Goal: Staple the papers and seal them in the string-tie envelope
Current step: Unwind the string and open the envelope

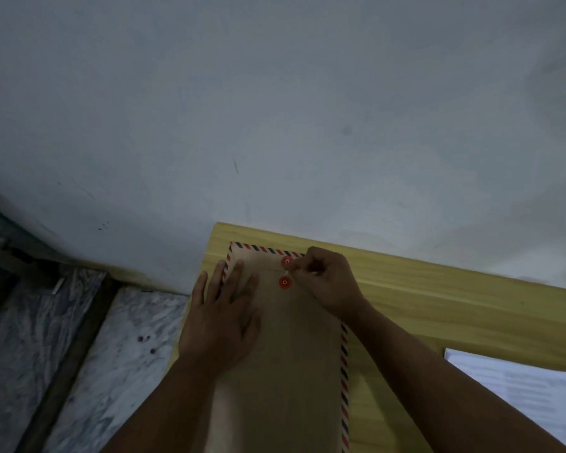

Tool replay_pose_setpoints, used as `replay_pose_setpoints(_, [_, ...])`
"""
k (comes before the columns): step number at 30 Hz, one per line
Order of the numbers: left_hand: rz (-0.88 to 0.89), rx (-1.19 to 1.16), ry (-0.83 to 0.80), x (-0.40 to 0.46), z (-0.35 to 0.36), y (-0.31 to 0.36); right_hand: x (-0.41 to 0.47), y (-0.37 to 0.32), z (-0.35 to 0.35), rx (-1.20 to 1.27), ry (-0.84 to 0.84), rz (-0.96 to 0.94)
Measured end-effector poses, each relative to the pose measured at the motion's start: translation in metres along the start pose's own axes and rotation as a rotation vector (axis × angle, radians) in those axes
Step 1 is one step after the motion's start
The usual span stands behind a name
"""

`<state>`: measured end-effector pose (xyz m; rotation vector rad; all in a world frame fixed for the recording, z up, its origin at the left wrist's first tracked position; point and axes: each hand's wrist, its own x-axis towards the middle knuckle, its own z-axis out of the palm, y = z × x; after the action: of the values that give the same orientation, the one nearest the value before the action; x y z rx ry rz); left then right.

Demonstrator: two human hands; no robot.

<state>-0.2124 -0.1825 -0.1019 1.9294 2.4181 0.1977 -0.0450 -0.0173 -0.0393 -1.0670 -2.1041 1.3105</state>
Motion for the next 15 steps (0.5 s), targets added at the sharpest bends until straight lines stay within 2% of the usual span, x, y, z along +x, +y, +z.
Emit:
replay_pose_setpoints(3, [0.003, -0.006, -0.004, 0.0, 0.0, 0.0, 0.002, -0.016, 0.011, 0.196, -0.037, 0.103])
replay_pose_setpoints(5, [0.006, -0.011, -0.003, 0.001, 0.0, 0.0, 0.0, -0.023, 0.014, 0.274, -0.152, 0.158])
replay_pose_setpoints(8, [0.007, 0.007, -0.021, 0.001, 0.0, 0.0, -0.007, -0.022, 0.012, 0.096, -0.319, 0.244])
replay_pose_setpoints(10, [-0.001, 0.013, -0.027, 0.001, -0.001, 0.0, -0.013, -0.017, 0.006, -0.038, -0.371, 0.333])
replay_pose_setpoints(15, [-0.008, 0.008, -0.027, 0.001, -0.001, 0.0, -0.007, -0.012, -0.02, -0.632, -0.284, 0.241])
